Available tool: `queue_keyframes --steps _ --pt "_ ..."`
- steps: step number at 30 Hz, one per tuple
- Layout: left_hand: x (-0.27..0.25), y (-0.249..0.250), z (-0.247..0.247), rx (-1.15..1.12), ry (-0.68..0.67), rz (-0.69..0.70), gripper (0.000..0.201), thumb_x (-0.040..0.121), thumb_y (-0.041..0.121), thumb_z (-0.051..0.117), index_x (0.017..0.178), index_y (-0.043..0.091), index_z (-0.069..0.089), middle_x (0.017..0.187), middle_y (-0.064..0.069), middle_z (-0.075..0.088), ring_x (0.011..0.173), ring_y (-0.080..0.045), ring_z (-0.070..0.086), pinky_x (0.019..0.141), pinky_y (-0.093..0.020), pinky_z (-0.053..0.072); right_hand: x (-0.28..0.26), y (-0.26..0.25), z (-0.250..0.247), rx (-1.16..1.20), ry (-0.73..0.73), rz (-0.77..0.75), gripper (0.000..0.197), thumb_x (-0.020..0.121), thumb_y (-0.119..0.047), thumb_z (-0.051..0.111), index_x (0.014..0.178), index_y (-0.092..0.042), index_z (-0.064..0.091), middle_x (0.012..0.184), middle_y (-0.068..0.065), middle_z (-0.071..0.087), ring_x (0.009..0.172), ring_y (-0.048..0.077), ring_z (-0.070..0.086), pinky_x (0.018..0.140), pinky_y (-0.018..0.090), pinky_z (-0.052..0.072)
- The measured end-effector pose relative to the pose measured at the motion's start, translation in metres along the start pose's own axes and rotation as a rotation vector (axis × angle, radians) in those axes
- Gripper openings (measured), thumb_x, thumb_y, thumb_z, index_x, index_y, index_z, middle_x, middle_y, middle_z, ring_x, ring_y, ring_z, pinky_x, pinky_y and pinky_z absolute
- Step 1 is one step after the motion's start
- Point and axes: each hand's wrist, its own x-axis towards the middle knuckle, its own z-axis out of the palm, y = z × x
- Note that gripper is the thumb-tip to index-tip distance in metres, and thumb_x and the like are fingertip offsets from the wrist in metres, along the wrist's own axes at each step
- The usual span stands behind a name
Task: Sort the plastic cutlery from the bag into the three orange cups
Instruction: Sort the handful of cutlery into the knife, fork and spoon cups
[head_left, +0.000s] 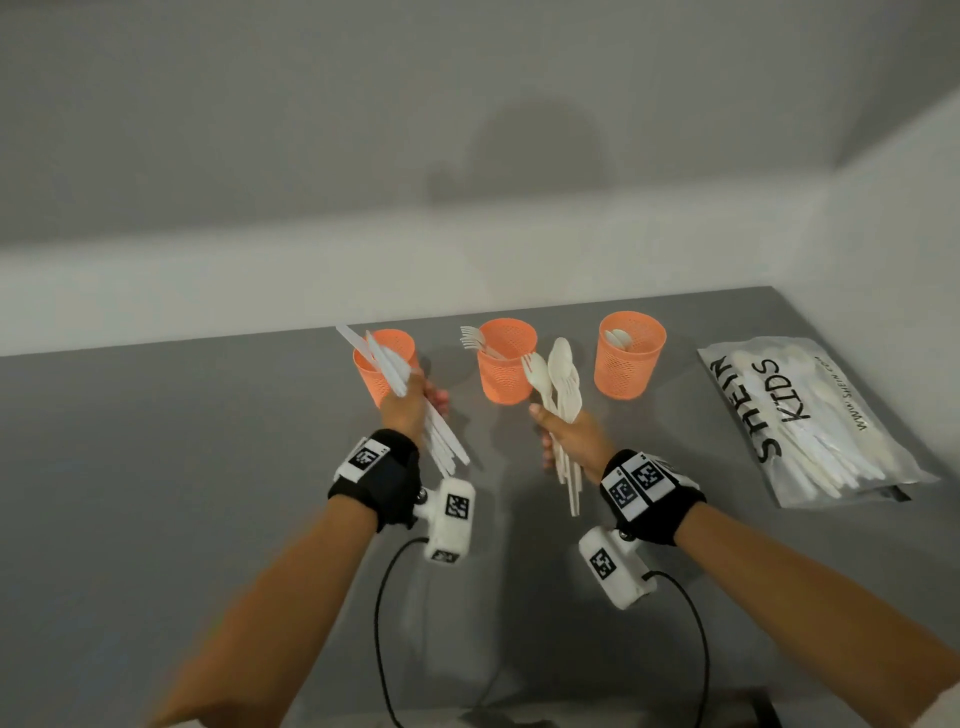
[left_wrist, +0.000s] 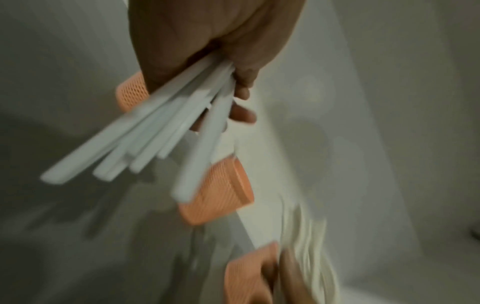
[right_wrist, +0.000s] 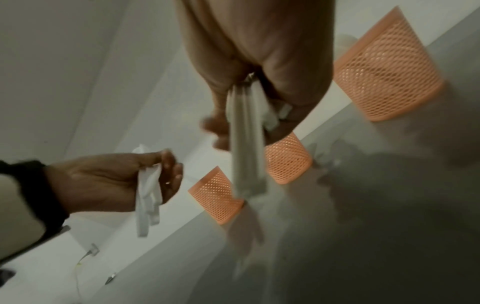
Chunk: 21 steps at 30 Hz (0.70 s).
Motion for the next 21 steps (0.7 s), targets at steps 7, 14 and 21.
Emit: queue_keyframes --steps 7,14,21 --pt "0.054 0.095 -0.010 0.054 0.285 0.398 0.047 0.084 0.051 0.059 0.058 0.015 0.042 0.049 -0.001 0.045 0.045 -0.016 0.046 0.054 -0.027 0.045 0.006 -0.014 -0.013 -0.006 0.012 0.017 0.020 0.093 -0.029 0.055 0.074 -0.024 0.048 0.042 -0.009 0.037 0.033 0.004 0.033 0.036 0.018 0.034" --pt "0.109 0.087 -0.006 0.113 0.310 0.461 0.042 0.085 0.051 0.056 0.063 0.017 0.045 0.056 -0.002 0.047 0.051 -0.013 0.050 0.055 -0.024 0.044 0.013 -0.021 -0.014 0.087 0.048 0.021 0.028 0.093 -0.027 0.054 0.070 -0.017 0.042 0.049 -0.002 0.036 0.033 0.006 0.032 0.036 0.018 0.034" --pt "0.125 0.052 -0.010 0.222 0.234 0.455 0.025 0.081 0.028 0.070 0.070 0.021 0.048 0.066 -0.002 0.056 0.058 -0.013 0.058 0.055 -0.018 0.050 0.020 -0.007 -0.010 0.056 0.090 0.058 0.024 0.092 -0.026 0.057 0.073 -0.016 0.046 0.049 -0.002 0.037 0.034 0.007 0.032 0.038 0.020 0.034"
